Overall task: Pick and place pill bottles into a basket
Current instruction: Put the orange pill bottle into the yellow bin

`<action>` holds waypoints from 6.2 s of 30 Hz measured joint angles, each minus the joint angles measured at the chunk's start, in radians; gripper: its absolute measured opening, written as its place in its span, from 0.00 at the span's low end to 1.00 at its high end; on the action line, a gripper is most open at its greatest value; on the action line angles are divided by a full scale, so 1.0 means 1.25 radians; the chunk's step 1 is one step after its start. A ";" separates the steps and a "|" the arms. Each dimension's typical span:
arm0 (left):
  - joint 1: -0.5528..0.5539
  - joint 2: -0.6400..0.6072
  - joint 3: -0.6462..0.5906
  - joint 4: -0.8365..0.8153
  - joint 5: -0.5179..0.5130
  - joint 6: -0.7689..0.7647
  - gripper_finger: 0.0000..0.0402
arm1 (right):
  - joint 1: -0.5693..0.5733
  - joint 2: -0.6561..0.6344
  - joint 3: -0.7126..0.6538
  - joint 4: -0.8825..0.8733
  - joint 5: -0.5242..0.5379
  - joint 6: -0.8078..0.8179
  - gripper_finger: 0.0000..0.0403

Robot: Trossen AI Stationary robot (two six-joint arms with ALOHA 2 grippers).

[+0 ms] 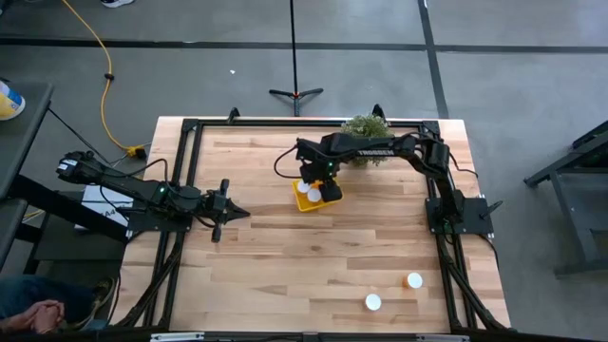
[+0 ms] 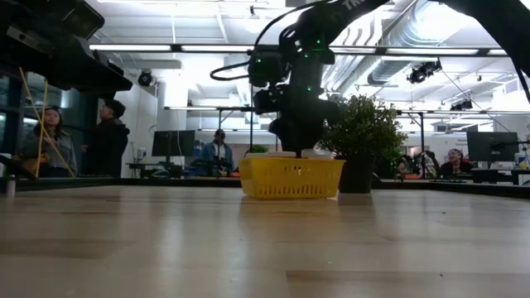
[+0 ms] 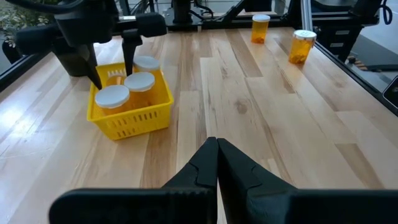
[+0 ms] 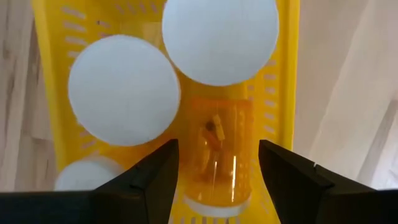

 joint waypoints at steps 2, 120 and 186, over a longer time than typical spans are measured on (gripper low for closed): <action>0.000 0.000 0.000 0.000 0.000 0.000 0.12 | 0.000 0.000 0.000 0.005 0.010 -0.001 0.53; 0.000 0.000 0.000 0.000 0.003 -0.003 0.12 | 0.000 0.049 0.065 -0.070 0.078 -0.031 0.04; 0.000 0.000 0.000 -0.001 0.018 -0.003 0.12 | 0.516 -0.162 0.357 -0.377 0.244 0.529 0.34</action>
